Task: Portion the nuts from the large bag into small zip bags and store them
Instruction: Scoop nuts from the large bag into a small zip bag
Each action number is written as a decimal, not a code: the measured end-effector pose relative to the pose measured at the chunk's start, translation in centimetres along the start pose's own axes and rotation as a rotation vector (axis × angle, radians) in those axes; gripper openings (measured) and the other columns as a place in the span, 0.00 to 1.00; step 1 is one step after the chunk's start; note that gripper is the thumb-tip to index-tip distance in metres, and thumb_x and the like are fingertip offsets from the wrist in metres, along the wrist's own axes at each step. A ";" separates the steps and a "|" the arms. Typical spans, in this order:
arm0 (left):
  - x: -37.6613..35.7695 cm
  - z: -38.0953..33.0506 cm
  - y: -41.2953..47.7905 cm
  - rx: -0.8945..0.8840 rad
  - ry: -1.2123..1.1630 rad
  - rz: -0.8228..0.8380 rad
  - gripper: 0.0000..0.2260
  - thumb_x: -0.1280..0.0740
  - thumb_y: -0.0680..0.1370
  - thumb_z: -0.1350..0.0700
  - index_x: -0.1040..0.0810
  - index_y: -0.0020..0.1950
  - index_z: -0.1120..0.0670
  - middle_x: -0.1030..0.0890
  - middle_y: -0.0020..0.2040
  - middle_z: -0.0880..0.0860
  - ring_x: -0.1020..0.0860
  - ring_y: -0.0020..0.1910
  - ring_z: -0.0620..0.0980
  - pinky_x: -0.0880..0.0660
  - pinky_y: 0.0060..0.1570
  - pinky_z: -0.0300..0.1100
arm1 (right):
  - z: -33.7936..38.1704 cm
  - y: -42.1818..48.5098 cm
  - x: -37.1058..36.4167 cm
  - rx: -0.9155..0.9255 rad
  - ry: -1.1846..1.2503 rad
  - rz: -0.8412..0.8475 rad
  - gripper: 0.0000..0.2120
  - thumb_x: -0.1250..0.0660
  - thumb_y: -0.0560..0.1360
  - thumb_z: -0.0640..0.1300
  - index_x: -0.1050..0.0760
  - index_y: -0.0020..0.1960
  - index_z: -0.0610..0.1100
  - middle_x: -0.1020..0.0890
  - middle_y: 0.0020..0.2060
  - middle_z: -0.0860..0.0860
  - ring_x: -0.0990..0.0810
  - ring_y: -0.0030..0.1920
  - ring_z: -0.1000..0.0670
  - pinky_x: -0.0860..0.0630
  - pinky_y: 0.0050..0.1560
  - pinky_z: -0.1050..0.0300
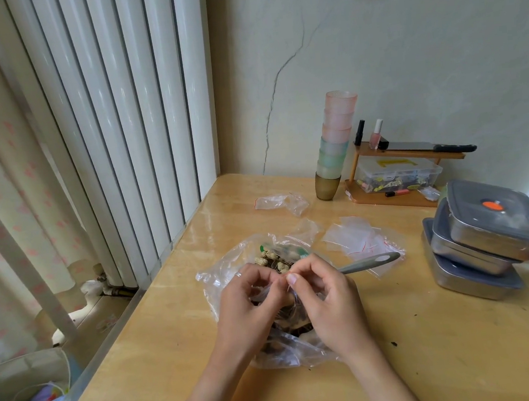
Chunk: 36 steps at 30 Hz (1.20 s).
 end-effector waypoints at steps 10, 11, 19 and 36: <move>0.0 -0.1 0.1 -0.055 0.044 -0.001 0.08 0.30 0.74 0.48 0.21 0.41 0.51 0.21 0.38 0.49 0.23 0.37 0.48 0.25 0.39 0.47 | -1.2 0.1 0.4 -0.081 0.093 -0.008 0.05 0.31 0.82 0.39 0.22 0.47 0.45 0.13 0.43 0.48 0.14 0.45 0.46 0.18 0.51 0.39; 0.0 0.0 0.1 -0.052 0.041 0.006 0.07 0.30 0.74 0.49 0.22 0.41 0.51 0.21 0.38 0.49 0.23 0.37 0.48 0.26 0.39 0.49 | -1.2 0.1 0.3 -0.082 0.103 0.003 0.05 0.32 0.82 0.38 0.22 0.47 0.44 0.14 0.44 0.48 0.14 0.46 0.47 0.18 0.51 0.41; -0.3 0.1 -0.1 -0.019 -0.027 0.019 0.06 0.27 0.78 0.54 0.21 0.43 0.53 0.18 0.39 0.52 0.19 0.38 0.48 0.22 0.41 0.43 | -0.8 0.1 -0.2 -0.065 0.100 0.047 0.06 0.32 0.82 0.38 0.22 0.47 0.46 0.14 0.42 0.50 0.15 0.44 0.49 0.20 0.46 0.53; 0.0 -0.1 0.0 -0.038 0.008 0.052 0.05 0.24 0.77 0.54 0.16 0.43 0.49 0.16 0.41 0.50 0.18 0.42 0.51 0.21 0.46 0.55 | -1.2 0.0 0.0 -0.093 0.055 0.056 0.05 0.32 0.81 0.39 0.20 0.48 0.46 0.15 0.42 0.50 0.16 0.45 0.48 0.19 0.49 0.50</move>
Point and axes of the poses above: each hand's wrist, its own y-axis towards the middle knuckle, its own x-axis out of the back of the hand, z = x × y, the point moved 7 cm from there along y, towards the middle knuckle
